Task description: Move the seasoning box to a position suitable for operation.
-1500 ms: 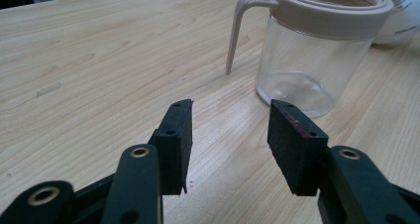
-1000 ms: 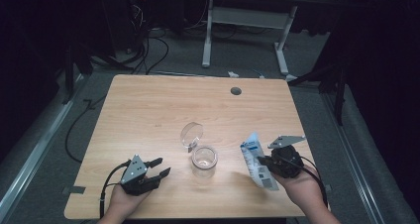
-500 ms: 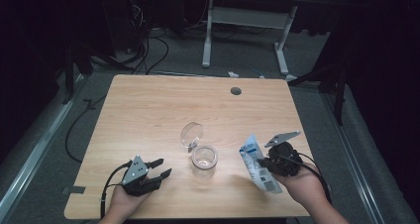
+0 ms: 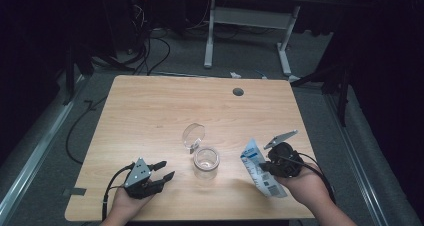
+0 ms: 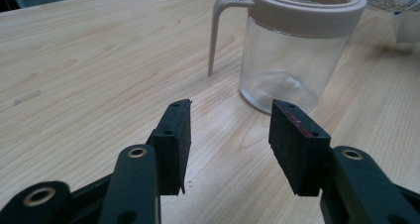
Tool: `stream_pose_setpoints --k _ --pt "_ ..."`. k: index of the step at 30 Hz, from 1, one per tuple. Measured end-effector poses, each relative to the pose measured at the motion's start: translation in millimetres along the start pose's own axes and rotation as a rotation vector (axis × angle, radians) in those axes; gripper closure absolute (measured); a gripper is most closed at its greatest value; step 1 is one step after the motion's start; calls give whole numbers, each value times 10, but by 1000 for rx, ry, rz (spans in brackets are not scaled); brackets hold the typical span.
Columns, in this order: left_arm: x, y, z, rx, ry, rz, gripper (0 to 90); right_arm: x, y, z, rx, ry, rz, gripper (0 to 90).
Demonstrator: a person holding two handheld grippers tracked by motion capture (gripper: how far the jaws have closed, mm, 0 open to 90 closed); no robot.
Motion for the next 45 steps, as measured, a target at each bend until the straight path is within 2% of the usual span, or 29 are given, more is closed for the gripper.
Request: stream_pose_setpoints --k 9,20,27,31,37,45 --pt "-9 -6 -42 11 -12 -5 503 -8 29 -10 -9 -4 24 900" --pt "-21 -51 -149 49 -29 -1 499 -6 50 -14 -2 0 47 900" --pt "-32 -118 -291 75 -47 1 505 -38 88 23 -9 3 52 900" --pt "-51 -158 -386 105 -30 -16 481 -81 104 40 -6 14 67 900" --pt "-100 -273 -590 143 -56 -3 460 -116 110 78 -8 14 73 900" --pt "-173 -346 -724 161 -55 -25 413 -147 146 123 -17 21 62 900"
Point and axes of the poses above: each handheld gripper's, and its own axes: y roughly backward along the jaws, x roughly out of its underside, z roughly to its left, the point moved 1 cm from there along -y, roughly forward along the jaws, and after that the axes turned 2 degrees about -y, right-handed, at the moved point
